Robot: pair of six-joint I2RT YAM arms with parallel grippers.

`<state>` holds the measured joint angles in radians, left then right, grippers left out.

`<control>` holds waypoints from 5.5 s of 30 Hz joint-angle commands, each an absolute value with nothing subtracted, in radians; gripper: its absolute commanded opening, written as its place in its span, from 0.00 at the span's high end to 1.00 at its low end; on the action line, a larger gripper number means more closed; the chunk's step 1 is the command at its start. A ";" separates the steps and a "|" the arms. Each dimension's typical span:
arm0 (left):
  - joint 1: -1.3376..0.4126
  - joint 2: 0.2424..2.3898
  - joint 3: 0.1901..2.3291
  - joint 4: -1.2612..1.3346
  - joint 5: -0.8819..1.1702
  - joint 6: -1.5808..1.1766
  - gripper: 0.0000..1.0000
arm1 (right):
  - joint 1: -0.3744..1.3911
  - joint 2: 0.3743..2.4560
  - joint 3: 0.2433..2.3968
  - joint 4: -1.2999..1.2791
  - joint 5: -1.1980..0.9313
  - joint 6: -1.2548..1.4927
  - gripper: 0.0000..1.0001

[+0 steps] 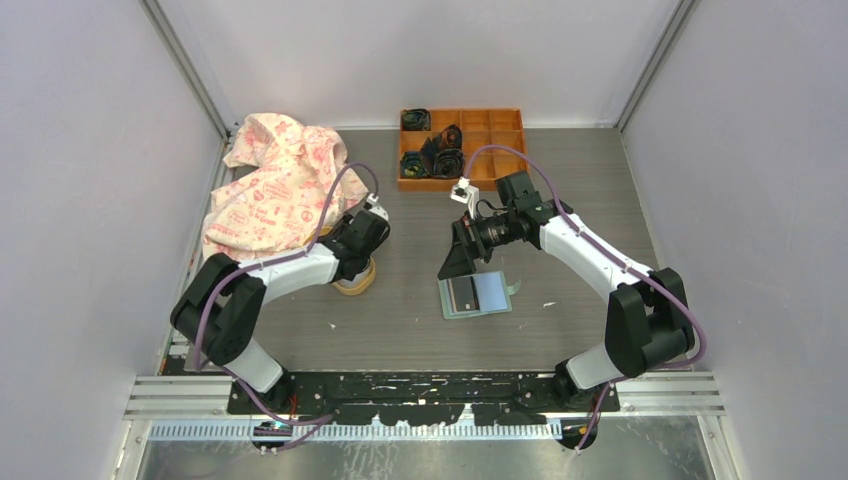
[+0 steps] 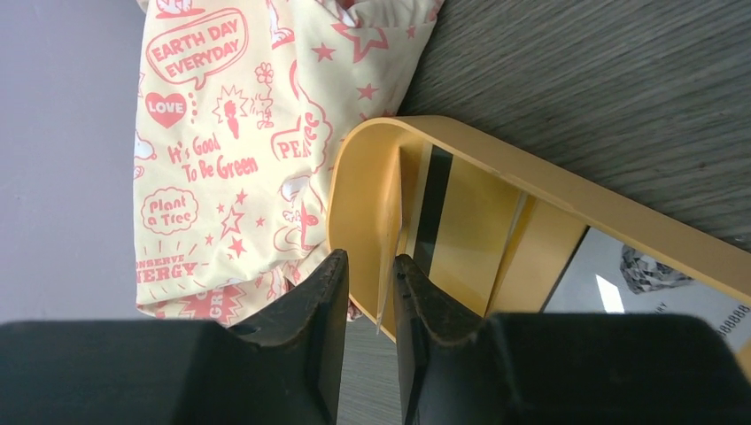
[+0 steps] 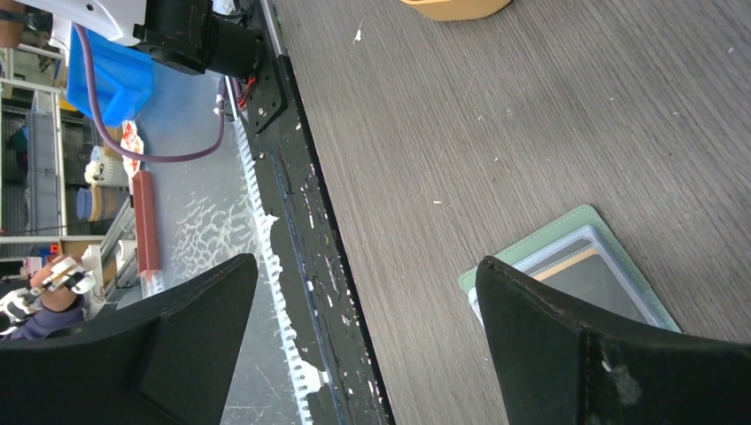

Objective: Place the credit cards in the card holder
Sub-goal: Pick up the credit card from the storage box.

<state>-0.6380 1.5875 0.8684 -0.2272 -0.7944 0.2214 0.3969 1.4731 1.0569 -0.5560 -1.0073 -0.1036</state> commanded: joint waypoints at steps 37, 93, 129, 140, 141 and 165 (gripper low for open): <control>-0.610 1.060 0.718 0.011 0.612 -0.344 1.00 | 0.388 1.205 1.015 -0.768 -1.068 -0.719 0.01; -0.724 1.776 1.056 0.478 0.987 -0.384 1.00 | 0.193 1.472 1.167 -1.182 -1.086 -1.042 0.81; -0.848 1.714 1.055 0.313 0.534 -0.304 0.87 | 0.088 1.537 1.167 -1.369 -1.127 -1.328 0.99; -0.848 1.672 0.994 0.384 0.409 -0.345 0.34 | 0.059 1.539 1.158 -1.366 -1.138 -1.336 0.99; -0.847 1.669 0.991 0.383 0.398 -0.345 0.31 | 0.057 1.541 1.158 -1.366 -1.137 -1.336 0.99; -0.780 1.651 0.837 0.704 0.404 -0.571 0.01 | -0.123 1.552 1.045 -1.104 -1.224 -1.016 0.99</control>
<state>-0.7879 1.6199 0.8280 0.5121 0.3328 -0.4870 -0.1219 1.5520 1.0599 -1.1992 -1.1381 -1.1416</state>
